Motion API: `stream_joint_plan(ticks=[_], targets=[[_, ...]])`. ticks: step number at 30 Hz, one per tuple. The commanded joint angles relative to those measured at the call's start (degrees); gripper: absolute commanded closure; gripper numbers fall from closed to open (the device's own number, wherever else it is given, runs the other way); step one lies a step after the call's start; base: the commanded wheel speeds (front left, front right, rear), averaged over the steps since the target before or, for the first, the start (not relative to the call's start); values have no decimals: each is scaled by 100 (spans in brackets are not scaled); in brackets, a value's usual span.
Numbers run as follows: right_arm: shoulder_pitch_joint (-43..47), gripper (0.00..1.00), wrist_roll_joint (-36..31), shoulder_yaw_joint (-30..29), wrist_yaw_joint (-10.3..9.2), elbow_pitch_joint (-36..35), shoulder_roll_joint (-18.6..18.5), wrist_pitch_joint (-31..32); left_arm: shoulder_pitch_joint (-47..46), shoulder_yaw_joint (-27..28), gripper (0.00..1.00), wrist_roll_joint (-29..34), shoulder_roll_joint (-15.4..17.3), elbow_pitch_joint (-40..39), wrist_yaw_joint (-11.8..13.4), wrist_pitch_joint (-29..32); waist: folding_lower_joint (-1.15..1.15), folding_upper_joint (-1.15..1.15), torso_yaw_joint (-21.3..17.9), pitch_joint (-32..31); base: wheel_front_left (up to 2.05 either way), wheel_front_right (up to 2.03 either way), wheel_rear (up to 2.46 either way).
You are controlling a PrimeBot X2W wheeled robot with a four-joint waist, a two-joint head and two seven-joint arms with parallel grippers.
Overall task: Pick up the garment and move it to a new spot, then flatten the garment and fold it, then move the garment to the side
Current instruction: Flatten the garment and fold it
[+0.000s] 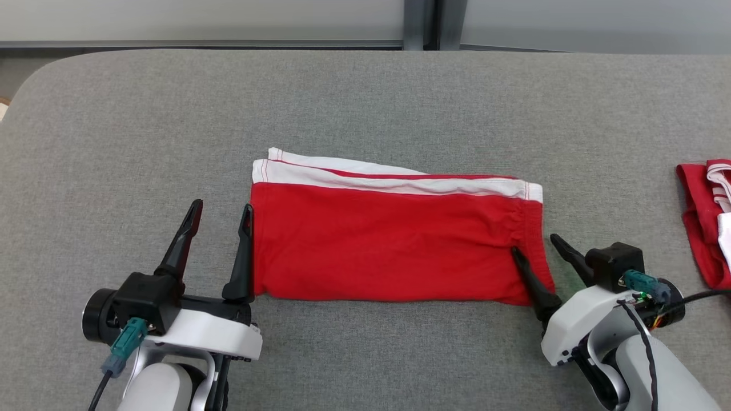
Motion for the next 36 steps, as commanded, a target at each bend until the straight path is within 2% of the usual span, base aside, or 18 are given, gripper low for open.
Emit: stream_joint_plan(ticks=[1, 5, 6, 8, 16, 22, 27, 32, 36], targets=[[-71, 0, 48, 31, -3, 160, -44, -2, -107, 19, 0, 33, 17, 24, -33, -59, 0, 0, 31, 37, 0, 0, 0], [-218, 0, 360, 281, -3, 674, -11, 64, -210, 36, 0, -23, -5, 154, -43, -162, 0, 0, 40, 75, 0, 0, 0], [-244, 45, 405, 331, -3, 740, -20, 75, -213, 39, 0, -36, -10, 175, -43, -181, 0, 0, 41, 80, 0, 0, 0], [-299, 100, 559, 386, -3, 835, -28, 43, -219, 47, 0, -57, -17, 214, -47, -213, 0, 0, 38, 85, 0, 0, 0], [-129, 100, 970, 378, -9, 664, -218, -195, -164, 116, 0, -105, 41, 304, -4, -310, 0, 0, -88, -49, 0, 0, 0], [413, 100, 1038, -59, -8, 323, -554, -186, -25, 211, 0, -179, 66, 308, 65, -345, 0, 0, -232, -263, 0, 0, 0], [787, 100, 1027, -384, -7, -102, -718, 82, 67, 229, 0, -219, 97, 271, 92, -341, 0, 0, -276, -366, 0, 0, 0], [895, 100, 1154, -478, -7, -618, -697, 442, 52, 194, 0, -160, 114, 258, 136, -326, 0, 0, -222, -440, 0, 0, 0], [799, 100, 1873, -483, -2, -1101, -497, 889, 67, 156, 0, -178, 107, 247, 143, -301, 0, 0, -132, -485, 0, 0, 0]])
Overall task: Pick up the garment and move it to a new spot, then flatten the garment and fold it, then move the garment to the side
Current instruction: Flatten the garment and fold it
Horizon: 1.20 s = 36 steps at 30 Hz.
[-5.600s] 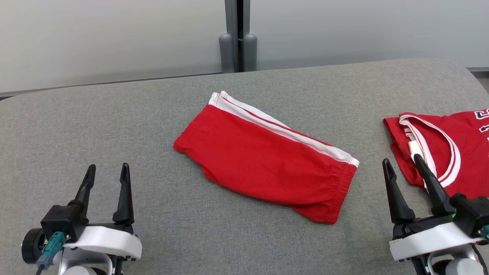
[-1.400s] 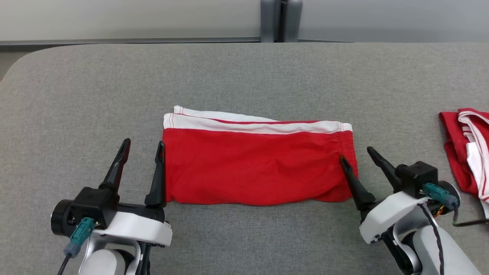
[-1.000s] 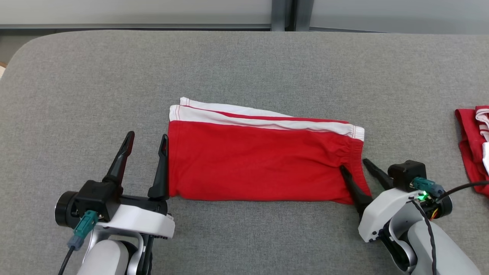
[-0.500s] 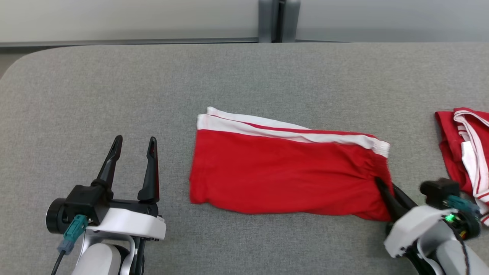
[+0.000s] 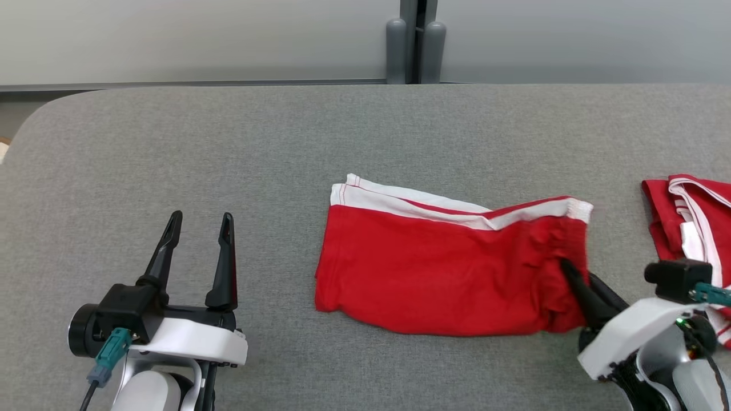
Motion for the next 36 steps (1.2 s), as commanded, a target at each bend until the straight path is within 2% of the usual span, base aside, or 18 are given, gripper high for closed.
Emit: stream_joint_plan(ticks=[1, 2, 5, 9, 13, 18, 26, 27, 28, 29, 32, 36], targets=[[-121, 100, 327, 9, -1, -202, 49, 195, 2, -13, 0, 64, 40, -3, 51, 20, 0, 0, 66, -19, 0, 0, 0], [-155, 100, 682, 21, -1, -336, 182, 347, -10, -34, 0, 35, 10, -19, 34, 8, 0, 0, 104, -19, 0, 0, 0], [-321, 100, 1005, 103, -1, -519, 215, 548, -49, -71, 0, 38, 7, -26, 20, 21, 0, 0, 185, 7, 0, 0, 0], [-720, 100, 1496, 510, -1, -604, 464, 812, -181, -148, 0, 28, -48, -42, -19, 7, 0, 0, 409, 147, 0, 0, 0], [-1165, 100, 1628, 1058, -1, -236, 701, 879, -309, -222, 0, 8, -139, 16, -50, -34, 0, 0, 663, 288, 0, 0, 0], [-1569, 100, 1608, 1526, -1, 532, 780, 626, -410, -308, 0, -6, -227, 117, -112, -96, 0, 0, 920, 399, 0, 0, 0], [-2040, 100, 1892, 2028, -1, 1226, 885, 48, -490, -280, 0, 3, -257, 207, -102, -161, 0, 0, 952, 526, 0, 0, 0], [-2109, 73, 1906, 2116, -1, 1243, 898, -50, -494, -280, 0, 3, -263, 221, -99, -170, 0, 0, 944, 534, 0, 0, 0], [-2173, 29, 1947, 2195, -1, 1268, 919, -144, -497, -276, 0, 0, -263, 232, -97, -179, 0, 0, 929, 540, 0, 0, 0], [-2233, 0, 1957, 2315, 0, 1263, 928, -218, -504, -273, 0, 0, -262, 243, -95, -186, 0, 0, 910, 546, 0, 0, 0], [-2393, 0, 1968, 2615, -1, 1180, 920, -555, -521, -262, 0, 2, -264, 260, -77, -203, 0, 0, 832, 544, 0, 0, 0], [-2572, 0, 1610, 2938, -1, 1018, 731, -1217, -522, -246, 0, -6, -243, 258, -65, -207, 0, 0, 701, 519, 0, 0, 0]])
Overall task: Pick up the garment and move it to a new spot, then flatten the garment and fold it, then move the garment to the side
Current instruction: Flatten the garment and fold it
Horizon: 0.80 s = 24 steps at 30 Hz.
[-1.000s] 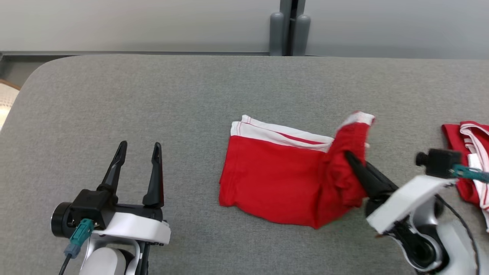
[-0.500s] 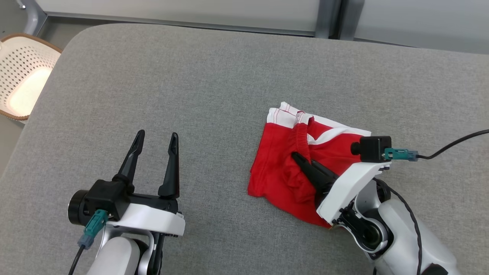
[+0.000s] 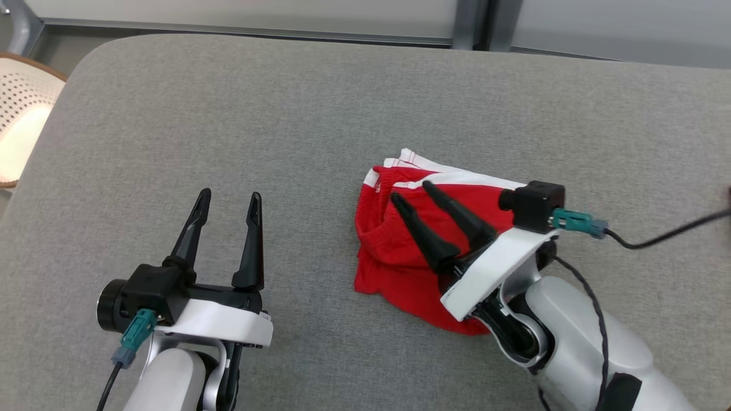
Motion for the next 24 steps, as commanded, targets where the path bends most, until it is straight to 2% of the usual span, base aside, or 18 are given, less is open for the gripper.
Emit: stream_joint_plan(ticks=[1, 4, 8, 11, 12, 16, 22, 24], targets=[[-86, 0, -202, 57, -1, -79, -141, -370, -69, 36, 0, -10, 46, -5, 38, -28, 0, 0, -104, -26, 0, 0, 0], [-45, 0, -516, -64, -1, -111, -343, -934, -51, 57, 0, -22, 74, -20, 48, -31, 0, 0, -236, -60, 0, 0, 0], [262, 0, -788, -513, -1, -215, -536, -1278, 28, 143, 0, -80, 135, -51, 100, -13, 0, 0, -439, -133, 0, 0, 0], [558, 0, -959, -998, -1, -328, -695, -1360, 105, 226, 0, -119, 192, -80, 140, 1, 0, 0, -600, -206, 0, 0, 0], [558, 0, -959, -998, -1, -328, -695, -1360, 105, 226, 0, -119, 192, -80, 140, 1, 0, 0, -600, -206, 0, 0, 0], [1102, 0, -1262, -1726, -1, -528, -863, -1395, 220, 347, 0, -192, 295, -126, 189, 43, 0, 0, -801, -329, 0, 0, 0], [2081, 0, -1768, -2782, -1, -950, -900, -1407, 460, 470, 0, -329, 411, -217, 202, 102, 0, 0, -1051, -544, 0, 0, 0], [2526, 0, -2042, -3187, -1, -1229, -808, -1364, 617, 521, 0, -382, 468, -252, 224, 141, 0, 0, -1163, -672, 0, 0, 0]])
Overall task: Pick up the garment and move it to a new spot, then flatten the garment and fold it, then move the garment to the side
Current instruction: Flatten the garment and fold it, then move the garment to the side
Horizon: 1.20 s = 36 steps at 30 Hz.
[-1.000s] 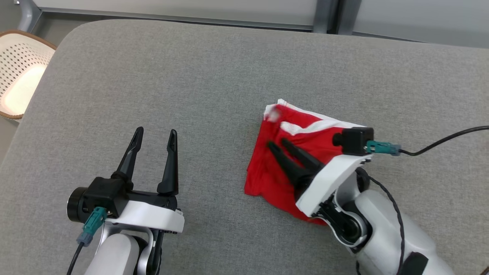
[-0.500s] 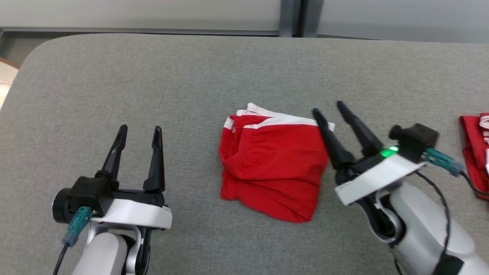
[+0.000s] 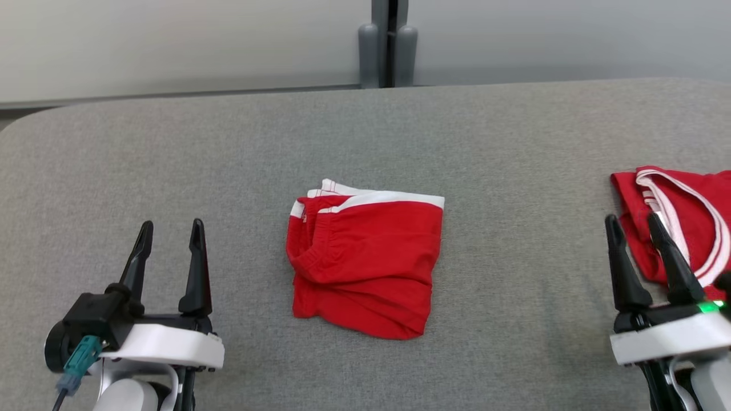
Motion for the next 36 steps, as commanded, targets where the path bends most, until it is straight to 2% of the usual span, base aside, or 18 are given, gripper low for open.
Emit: stream_joint_plan(ticks=[1, 9, 15, 24, 36], targets=[[180, 0, -123, -140, -1, -136, 47, 65, 88, 37, 0, -41, 58, -28, 32, 19, 0, 0, -114, -128, 0, 0, 0], [939, 0, -1001, -762, -1, -1087, 262, 574, 536, 85, 0, -140, 169, -74, 63, 81, 0, 0, -295, -582, 0, 0, 0], [1355, 0, -1327, -903, -1, -1538, 376, 996, 900, 89, 0, -189, 252, -108, 96, 166, 0, 0, -371, -978, 0, 0, 0], [1787, 0, -1481, -1019, -1, -1979, 490, 1376, 1242, 85, 0, -241, 328, -218, 137, 231, 0, 0, -404, -1227, 0, 0, 0], [1891, 0, -1422, -1054, -1, -2080, 535, 1474, 1275, 54, 0, -258, 368, -271, 202, 275, 0, 0, -396, -1247, 0, 0, 0]])
